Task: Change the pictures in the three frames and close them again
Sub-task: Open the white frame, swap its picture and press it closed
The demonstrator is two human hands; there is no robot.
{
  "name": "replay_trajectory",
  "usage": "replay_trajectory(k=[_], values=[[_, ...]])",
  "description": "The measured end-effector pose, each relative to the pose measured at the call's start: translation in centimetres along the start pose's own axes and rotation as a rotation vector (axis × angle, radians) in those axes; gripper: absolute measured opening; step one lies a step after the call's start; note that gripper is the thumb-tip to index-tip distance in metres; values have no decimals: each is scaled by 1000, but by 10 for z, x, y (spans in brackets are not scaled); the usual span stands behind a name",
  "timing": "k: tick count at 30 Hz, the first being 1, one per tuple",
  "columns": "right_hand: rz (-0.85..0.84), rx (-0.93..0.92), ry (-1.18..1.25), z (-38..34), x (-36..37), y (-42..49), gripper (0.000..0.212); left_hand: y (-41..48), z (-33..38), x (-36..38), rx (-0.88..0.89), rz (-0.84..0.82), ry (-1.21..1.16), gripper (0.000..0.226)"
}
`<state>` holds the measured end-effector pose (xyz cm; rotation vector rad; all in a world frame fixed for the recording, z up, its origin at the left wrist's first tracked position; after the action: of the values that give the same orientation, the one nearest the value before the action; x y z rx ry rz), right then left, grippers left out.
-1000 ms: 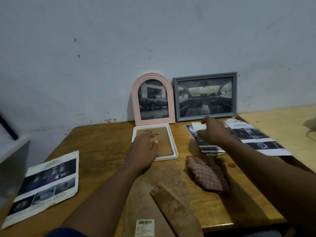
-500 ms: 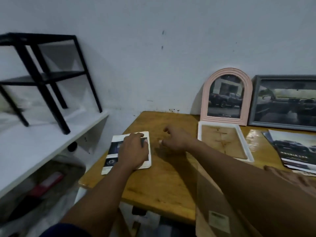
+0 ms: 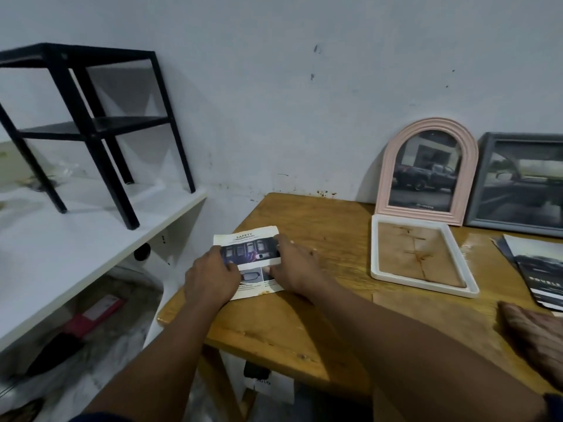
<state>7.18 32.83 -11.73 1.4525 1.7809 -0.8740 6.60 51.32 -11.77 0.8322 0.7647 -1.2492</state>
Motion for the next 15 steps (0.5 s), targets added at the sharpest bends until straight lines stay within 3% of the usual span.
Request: replay_trajectory(k=[6,15], values=[[32,9,57,5,-8,-9,75,1,41,0,99,60,-167,43],[1,52,262,35,-30,-23,70,11,56,-9,60,150,-428,37]])
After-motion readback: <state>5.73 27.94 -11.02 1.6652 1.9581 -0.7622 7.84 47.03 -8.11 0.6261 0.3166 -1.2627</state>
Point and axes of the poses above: each hand's wrist, its own y-axis towards the middle knuckle, its own x-axis out of the palm, z = x × y, the point moved 10 cm from there along y, towards the middle knuckle, and after that the axes turned 8 degrees about -z, right-handed, at the moved point
